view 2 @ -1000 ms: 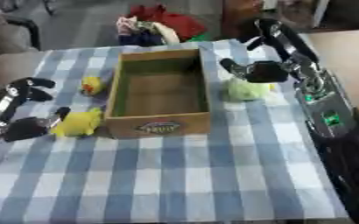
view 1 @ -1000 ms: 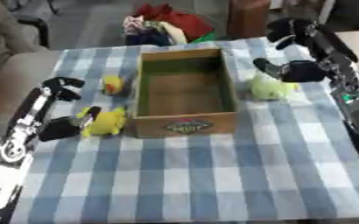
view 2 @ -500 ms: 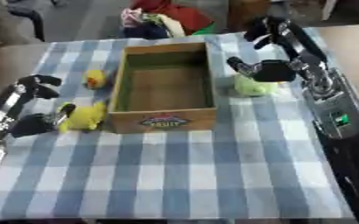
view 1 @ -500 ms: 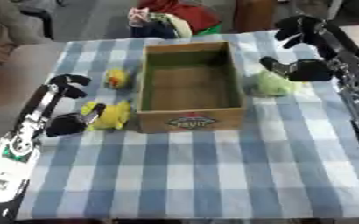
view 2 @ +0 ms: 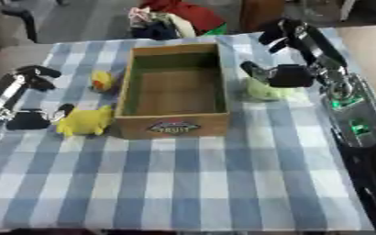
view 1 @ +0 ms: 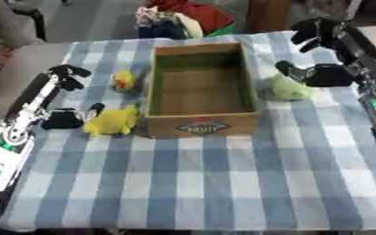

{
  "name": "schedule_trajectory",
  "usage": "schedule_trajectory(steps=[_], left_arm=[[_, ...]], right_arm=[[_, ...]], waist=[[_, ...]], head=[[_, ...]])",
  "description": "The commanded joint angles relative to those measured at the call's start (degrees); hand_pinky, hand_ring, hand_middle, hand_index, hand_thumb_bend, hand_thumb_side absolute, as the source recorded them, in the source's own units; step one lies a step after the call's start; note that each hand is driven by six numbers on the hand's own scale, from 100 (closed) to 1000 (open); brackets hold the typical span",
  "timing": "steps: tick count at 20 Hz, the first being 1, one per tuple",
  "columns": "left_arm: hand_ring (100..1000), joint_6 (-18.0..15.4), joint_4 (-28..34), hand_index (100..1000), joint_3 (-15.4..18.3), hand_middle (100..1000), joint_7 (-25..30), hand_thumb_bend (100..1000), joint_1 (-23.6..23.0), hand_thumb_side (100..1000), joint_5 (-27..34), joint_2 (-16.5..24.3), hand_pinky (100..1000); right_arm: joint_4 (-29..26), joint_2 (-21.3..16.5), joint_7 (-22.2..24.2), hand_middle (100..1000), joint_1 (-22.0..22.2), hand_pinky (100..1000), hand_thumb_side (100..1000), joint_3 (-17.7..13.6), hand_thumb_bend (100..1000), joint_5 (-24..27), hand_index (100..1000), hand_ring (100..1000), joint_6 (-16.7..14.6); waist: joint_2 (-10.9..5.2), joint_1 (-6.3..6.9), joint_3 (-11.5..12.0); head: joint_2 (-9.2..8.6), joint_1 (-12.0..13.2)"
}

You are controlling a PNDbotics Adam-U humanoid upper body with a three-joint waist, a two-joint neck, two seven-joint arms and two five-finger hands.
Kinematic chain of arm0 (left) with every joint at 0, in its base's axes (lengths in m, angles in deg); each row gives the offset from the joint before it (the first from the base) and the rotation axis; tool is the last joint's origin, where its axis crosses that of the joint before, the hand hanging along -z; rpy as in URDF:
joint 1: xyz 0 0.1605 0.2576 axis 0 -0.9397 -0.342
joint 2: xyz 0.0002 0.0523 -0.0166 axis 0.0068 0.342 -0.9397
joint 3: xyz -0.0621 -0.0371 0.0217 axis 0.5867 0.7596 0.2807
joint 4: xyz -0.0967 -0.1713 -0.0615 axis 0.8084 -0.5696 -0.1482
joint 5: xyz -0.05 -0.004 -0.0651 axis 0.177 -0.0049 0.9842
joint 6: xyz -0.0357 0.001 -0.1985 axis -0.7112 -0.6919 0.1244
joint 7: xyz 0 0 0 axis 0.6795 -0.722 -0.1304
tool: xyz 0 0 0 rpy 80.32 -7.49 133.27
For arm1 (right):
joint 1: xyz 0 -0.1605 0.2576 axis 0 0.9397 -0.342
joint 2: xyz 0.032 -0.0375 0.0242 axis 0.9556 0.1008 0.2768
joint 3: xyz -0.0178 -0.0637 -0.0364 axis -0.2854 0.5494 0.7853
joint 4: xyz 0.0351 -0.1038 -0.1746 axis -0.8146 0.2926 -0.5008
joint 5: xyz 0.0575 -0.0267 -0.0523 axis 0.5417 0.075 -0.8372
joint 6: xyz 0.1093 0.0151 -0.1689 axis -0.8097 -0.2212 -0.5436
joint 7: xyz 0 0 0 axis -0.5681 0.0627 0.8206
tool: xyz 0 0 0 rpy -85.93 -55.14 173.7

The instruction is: Pick up objects on the table and place them in the box.

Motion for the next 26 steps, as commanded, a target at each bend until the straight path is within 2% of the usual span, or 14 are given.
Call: schedule_trajectory(steps=[1, 3, 7, 8, 12, 14, 20, 26], left_arm=[[720, -1.68, -2.78, 819, -1.87, 764, 2.91, 464, 2.48, 108, -1.71, 4.60, 749], [722, -2.93, -5.06, 820, -3.24, 766, 4.38, 465, 3.97, 105, -2.56, 5.47, 749], [722, -4.11, -6.61, 820, -3.60, 766, 4.72, 465, 4.63, 105, -3.10, 5.65, 749], [737, -4.52, -7.24, 835, -4.14, 777, 5.04, 489, 5.20, 100, -3.46, 6.01, 754], [743, -7.56, -12.55, 840, -8.86, 782, 8.25, 495, 8.97, 100, -6.45, 5.55, 760], [743, -9.06, -15.04, 840, -9.75, 782, 10.14, 496, 10.04, 100, -7.22, 4.97, 761], [738, -11.80, -18.31, 830, -10.30, 768, 16.75, 481, 11.24, 100, -6.73, 3.85, 764], [721, -12.34, -18.71, 817, -10.28, 747, 22.23, 459, 11.66, 100, -5.70, 3.44, 759]], right_arm=[[-0.57, -0.61, 0.26, 621, -0.97, 647, 219, -0.15, 467, 0.13, 791, 719, -0.16], [-0.55, -0.58, 0.32, 621, -1.01, 647, 219, -0.10, 467, 0.13, 791, 719, -0.20], [-0.53, -0.58, 0.33, 621, -1.02, 647, 219, -0.10, 467, 0.14, 791, 719, -0.21], [-0.57, -0.42, 0.44, 621, -1.17, 647, 220, 0.06, 466, 0.14, 791, 719, -0.28], [-0.51, -0.31, 0.55, 621, -1.24, 647, 220, 0.11, 466, 0.10, 791, 719, -0.29], [-0.49, -0.31, 0.52, 621, -1.17, 647, 220, 0.06, 465, 0.11, 791, 719, -0.29], [-0.47, -0.25, 0.53, 621, -1.09, 647, 220, 0.02, 465, 0.13, 791, 719, -0.30], [-0.43, -0.20, 0.54, 621, -1.03, 647, 220, 0.00, 465, 0.13, 792, 720, -0.32]], waist=[[-0.86, 0.03, -0.14], [-0.90, 0.07, -0.28], [-0.91, 0.08, -0.31], [-0.94, 0.19, -0.76], [-1.01, 0.26, -1.15], [-1.04, 0.26, -1.15], [-1.12, 0.26, -1.21], [-1.18, 0.24, -1.32]], head=[[0.29, 0.34], [0.29, 0.33], [0.29, 0.31], [0.29, 0.54], [0.29, 0.33], [0.29, 0.22], [0.29, 0.10], [0.29, -0.03]])
